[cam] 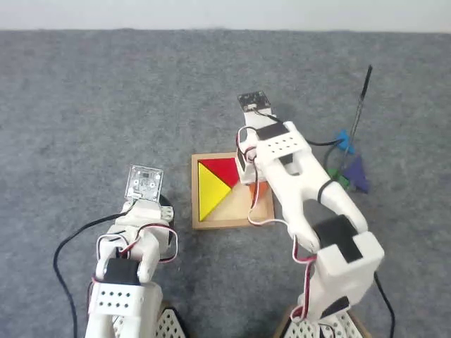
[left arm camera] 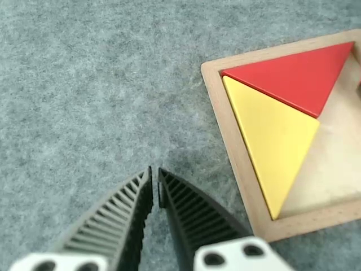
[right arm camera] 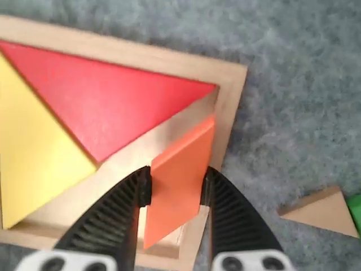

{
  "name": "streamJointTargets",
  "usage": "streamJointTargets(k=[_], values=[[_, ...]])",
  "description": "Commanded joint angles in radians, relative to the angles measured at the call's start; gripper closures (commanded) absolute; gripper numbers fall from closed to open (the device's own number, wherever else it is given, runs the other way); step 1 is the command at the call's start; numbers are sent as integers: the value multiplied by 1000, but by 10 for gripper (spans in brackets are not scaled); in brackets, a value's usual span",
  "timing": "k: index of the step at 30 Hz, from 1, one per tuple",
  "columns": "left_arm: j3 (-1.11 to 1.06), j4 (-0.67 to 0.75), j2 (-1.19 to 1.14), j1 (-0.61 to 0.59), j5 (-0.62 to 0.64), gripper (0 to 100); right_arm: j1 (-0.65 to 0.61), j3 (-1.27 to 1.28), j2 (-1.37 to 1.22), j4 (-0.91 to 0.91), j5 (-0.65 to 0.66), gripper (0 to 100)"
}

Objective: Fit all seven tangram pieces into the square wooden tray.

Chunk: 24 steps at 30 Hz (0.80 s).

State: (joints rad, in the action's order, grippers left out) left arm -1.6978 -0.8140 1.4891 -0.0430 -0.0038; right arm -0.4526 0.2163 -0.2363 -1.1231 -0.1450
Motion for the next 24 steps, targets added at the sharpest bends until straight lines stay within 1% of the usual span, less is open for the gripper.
streamJointTargets(k=[1, 10, 13, 17, 19, 24], values=[[8, -2, 12, -5, 5, 986, 12, -104, -30, 2, -14, 971], [8, -2, 12, -5, 5, 986, 25, -189, -113, -8, -3, 971], [8, -2, 12, -5, 5, 986, 38, -192, -110, -8, 49, 970], [8, -2, 12, -5, 5, 986, 35, -207, -110, -10, 64, 965], [8, -2, 12, -5, 5, 986, 36, -209, -110, -10, 63, 923], [8, -2, 12, -5, 5, 986, 35, -210, -110, -10, 68, 773]])
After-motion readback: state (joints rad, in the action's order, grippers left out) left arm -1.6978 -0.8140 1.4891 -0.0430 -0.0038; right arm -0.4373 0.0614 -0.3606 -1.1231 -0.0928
